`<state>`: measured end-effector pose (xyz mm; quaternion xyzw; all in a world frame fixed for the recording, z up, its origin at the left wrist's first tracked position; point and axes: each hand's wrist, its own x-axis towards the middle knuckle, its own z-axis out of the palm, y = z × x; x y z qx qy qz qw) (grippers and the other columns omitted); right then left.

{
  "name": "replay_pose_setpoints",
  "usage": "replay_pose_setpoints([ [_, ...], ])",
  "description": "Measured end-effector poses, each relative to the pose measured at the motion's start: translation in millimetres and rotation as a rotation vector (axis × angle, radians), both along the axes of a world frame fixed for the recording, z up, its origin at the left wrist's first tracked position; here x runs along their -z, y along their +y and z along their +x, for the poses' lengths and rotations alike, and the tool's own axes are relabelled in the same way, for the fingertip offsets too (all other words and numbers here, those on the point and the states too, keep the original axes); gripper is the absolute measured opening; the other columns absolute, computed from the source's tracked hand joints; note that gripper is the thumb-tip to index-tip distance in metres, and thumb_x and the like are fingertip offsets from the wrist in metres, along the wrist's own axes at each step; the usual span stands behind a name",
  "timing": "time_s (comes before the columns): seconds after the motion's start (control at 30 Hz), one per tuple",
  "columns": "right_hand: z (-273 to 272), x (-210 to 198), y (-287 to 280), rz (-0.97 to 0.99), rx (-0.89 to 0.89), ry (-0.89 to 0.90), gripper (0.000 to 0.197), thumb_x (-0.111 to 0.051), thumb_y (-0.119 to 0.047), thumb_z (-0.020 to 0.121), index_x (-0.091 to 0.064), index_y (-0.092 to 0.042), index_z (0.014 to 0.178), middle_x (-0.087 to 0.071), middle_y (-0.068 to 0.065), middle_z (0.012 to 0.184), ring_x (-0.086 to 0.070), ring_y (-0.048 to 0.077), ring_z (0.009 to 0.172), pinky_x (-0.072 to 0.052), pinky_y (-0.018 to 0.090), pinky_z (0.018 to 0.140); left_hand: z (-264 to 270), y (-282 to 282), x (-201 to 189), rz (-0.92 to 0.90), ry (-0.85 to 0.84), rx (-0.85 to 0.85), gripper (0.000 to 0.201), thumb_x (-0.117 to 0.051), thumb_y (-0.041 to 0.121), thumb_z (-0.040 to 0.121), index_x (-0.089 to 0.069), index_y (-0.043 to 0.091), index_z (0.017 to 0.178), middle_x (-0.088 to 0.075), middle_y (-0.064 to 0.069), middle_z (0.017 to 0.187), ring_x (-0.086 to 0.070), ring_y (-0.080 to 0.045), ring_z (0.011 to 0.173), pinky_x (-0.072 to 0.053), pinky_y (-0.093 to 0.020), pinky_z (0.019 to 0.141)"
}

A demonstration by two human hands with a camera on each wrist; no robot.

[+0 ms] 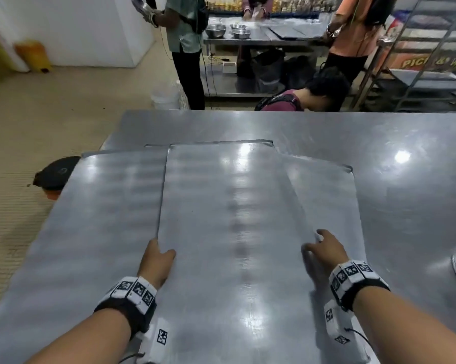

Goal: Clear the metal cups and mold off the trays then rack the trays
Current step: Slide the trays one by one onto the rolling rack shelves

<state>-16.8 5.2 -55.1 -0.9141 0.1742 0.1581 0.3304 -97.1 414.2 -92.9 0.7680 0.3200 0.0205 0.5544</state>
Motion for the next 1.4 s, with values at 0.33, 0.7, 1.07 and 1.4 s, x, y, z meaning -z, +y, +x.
replay_pose_setpoints([
  [0.33, -11, -1, -61, 0.193, 0.056, -0.113, 0.062, -0.072, -0.009, 0.086, -0.047, -0.007, 0.143, -0.063, 0.013, 0.124, -0.059, 0.03, 0.113, -0.045, 0.033, 0.096, 32, -43, -29, 0.003, -0.165, 0.07, 0.03, -0.067, -0.004, 0.086, -0.068, 0.01, 0.112, -0.074, -0.004, 0.099, -0.071, -0.024, 0.089, -0.054, -0.031, 0.082],
  [0.7, -53, 15, -113, 0.192, 0.306, -0.159, 0.037, -0.073, -0.014, 0.08, -0.063, -0.023, 0.115, -0.072, 0.003, 0.109, -0.068, 0.025, 0.097, -0.052, 0.035, 0.086, 120, -103, -23, 0.129, -0.043, 0.412, 0.028, -0.07, 0.01, 0.086, -0.064, 0.022, 0.111, -0.071, 0.002, 0.098, -0.068, -0.023, 0.09, -0.051, -0.03, 0.076],
  [1.07, -63, 18, -122, 0.211, 0.315, -0.153, 0.037, -0.072, -0.017, 0.087, -0.059, -0.04, 0.112, -0.069, -0.011, 0.102, -0.065, 0.015, 0.095, -0.049, 0.029, 0.084, 124, -90, -10, 0.475, 0.094, 0.548, 0.034, -0.069, 0.032, 0.084, -0.07, 0.008, 0.109, -0.067, -0.016, 0.104, -0.067, -0.034, 0.088, -0.047, -0.029, 0.076],
  [1.4, -62, 22, -113, 0.126, 0.184, -0.113, 0.032, -0.069, -0.026, 0.091, -0.062, -0.034, 0.121, -0.067, -0.011, 0.105, -0.061, 0.016, 0.094, -0.046, 0.031, 0.085, 108, -86, -9, 0.459, 0.095, 0.471, 0.009, -0.066, 0.014, 0.093, -0.07, 0.006, 0.095, -0.071, -0.014, 0.095, -0.06, -0.028, 0.084, -0.039, -0.026, 0.075],
])
